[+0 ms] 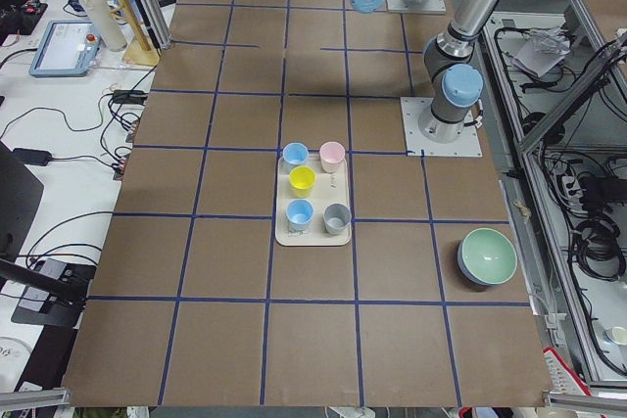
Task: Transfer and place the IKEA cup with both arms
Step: 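Close the left gripper on the white cup's rim beside the right gripper, then open the right gripper and pull it away from the cup, then carry the white cup to the tray with the left gripper while the right arm retracts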
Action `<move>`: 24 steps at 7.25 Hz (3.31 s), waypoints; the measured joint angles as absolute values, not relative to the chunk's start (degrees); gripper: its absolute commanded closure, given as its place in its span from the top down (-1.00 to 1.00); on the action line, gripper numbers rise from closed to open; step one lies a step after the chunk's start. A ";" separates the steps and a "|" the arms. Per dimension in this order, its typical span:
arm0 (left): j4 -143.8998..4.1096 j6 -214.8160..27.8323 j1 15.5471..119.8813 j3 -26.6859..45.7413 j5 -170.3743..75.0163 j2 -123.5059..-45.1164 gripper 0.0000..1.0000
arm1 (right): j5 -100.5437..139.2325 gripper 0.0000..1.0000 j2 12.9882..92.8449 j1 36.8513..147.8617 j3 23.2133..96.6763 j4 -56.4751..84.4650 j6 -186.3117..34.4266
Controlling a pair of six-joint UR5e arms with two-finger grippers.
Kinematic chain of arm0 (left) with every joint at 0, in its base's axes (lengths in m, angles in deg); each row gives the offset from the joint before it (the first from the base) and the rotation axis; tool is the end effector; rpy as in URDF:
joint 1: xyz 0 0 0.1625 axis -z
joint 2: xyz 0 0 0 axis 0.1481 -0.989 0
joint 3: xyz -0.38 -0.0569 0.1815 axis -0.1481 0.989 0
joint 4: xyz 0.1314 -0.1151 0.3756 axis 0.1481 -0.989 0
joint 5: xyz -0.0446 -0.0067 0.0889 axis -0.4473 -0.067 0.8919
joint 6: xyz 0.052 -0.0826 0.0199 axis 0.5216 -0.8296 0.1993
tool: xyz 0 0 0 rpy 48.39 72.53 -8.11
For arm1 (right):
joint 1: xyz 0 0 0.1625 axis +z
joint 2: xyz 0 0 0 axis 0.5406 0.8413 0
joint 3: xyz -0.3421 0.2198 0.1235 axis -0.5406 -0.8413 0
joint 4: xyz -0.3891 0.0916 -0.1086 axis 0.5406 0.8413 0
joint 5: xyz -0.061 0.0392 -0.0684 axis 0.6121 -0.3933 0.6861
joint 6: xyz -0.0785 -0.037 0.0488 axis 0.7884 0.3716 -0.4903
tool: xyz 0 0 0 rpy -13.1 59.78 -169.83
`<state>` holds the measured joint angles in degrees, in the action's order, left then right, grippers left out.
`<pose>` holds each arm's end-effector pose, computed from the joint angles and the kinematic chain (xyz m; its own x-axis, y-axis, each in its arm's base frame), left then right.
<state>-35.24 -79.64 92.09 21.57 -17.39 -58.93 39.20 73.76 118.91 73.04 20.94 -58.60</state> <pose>-0.1803 -0.4694 0.5227 -0.1518 -0.0125 0.9883 -0.1142 0.9934 -0.0050 0.2011 -0.4825 0.4519 0.0787 0.3504 -0.9333 0.0629 0.9326 0.3554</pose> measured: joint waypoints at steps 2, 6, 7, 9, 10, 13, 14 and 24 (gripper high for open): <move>-35.29 -79.70 92.17 21.63 -17.29 -58.58 -0.61 | 39.20 -0.95 73.67 118.99 72.86 21.00 -59.51; -35.35 -79.70 92.18 21.67 -17.27 -58.39 -1.00 | 39.12 0.97 73.55 118.94 72.76 20.95 -59.68; -35.34 -79.72 92.19 21.64 -17.27 -58.38 -1.00 | 39.12 1.00 73.55 118.92 72.77 20.98 -59.73; -35.22 -79.75 92.20 21.55 -17.28 -58.37 -1.00 | 39.37 1.00 73.46 118.55 72.77 20.96 -60.02; -35.17 -79.86 92.19 21.56 -17.27 -58.41 -1.00 | 39.52 1.00 73.47 117.86 72.69 21.03 -60.26; -35.15 -80.06 91.93 21.04 -13.95 -58.53 -1.00 | 40.94 1.00 73.47 110.89 72.45 21.75 -63.87; -35.12 -80.20 91.55 20.65 -8.24 -58.48 -1.00 | 44.49 1.00 73.65 108.17 72.03 21.92 -64.83; -41.95 -38.61 65.01 24.13 68.28 -58.25 -1.00 | 112.16 1.00 83.26 115.80 64.10 23.79 -73.79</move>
<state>-41.95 -38.61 65.01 24.13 68.28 -58.25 112.16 83.26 115.80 64.10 23.79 -73.79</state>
